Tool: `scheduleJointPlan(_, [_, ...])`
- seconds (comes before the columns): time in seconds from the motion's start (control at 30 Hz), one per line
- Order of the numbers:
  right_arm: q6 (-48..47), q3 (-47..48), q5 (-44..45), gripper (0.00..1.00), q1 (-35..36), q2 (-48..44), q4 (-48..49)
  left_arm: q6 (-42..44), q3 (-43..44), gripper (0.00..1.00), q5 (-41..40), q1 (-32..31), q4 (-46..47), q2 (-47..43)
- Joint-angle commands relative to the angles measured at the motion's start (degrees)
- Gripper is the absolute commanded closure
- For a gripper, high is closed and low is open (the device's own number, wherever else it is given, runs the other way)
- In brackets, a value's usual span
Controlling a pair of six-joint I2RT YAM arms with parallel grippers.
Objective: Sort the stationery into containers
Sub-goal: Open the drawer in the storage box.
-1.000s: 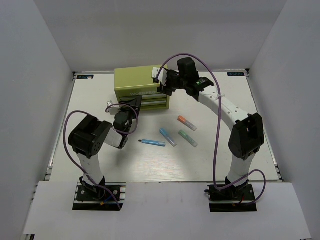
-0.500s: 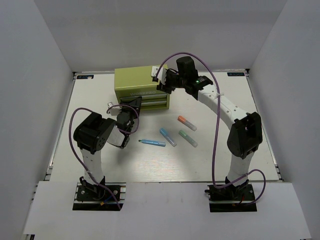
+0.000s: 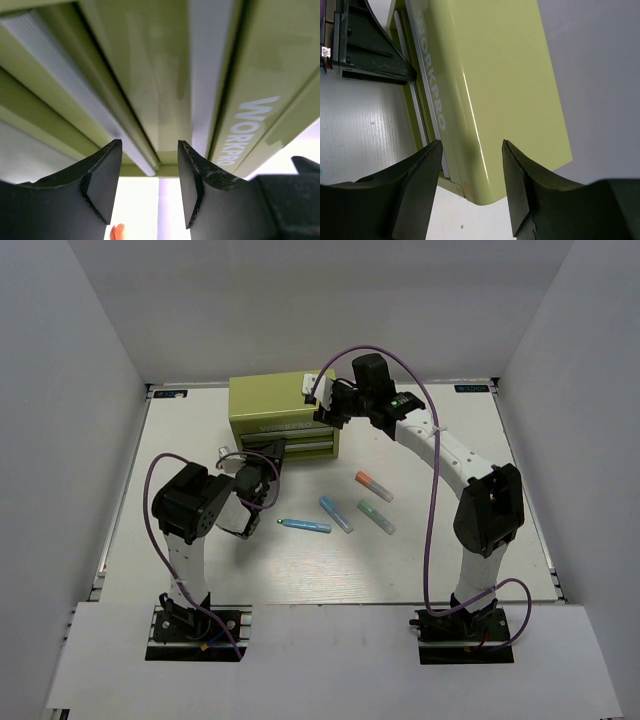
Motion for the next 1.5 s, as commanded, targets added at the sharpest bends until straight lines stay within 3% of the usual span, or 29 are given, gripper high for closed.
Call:
scheduleJointPlan(0.0, [0.38, 1.81, -0.34, 0.43, -0.17, 0.4, 0.61, 0.0, 0.56, 0.42, 2.46, -0.41, 16.03, 1.07])
scheduleJointPlan(0.3, [0.2, 1.02, 0.27, 0.43, -0.34, 0.32, 1.39, 1.83, 1.62, 0.42, 5.63, -0.41, 20.95, 1.69])
scheduleJointPlan(0.97, [0.2, 0.32, 1.07, 0.43, -0.52, 0.4, 2.62, 4.74, 3.73, 0.42, 8.97, -0.41, 18.24, -2.97])
scheduleJointPlan(1.47, [0.37, 0.14, 1.68, 0.43, -0.78, 0.58, 3.15, 5.8, 4.25, 0.42, 6.6, -0.41, 17.71, -4.02])
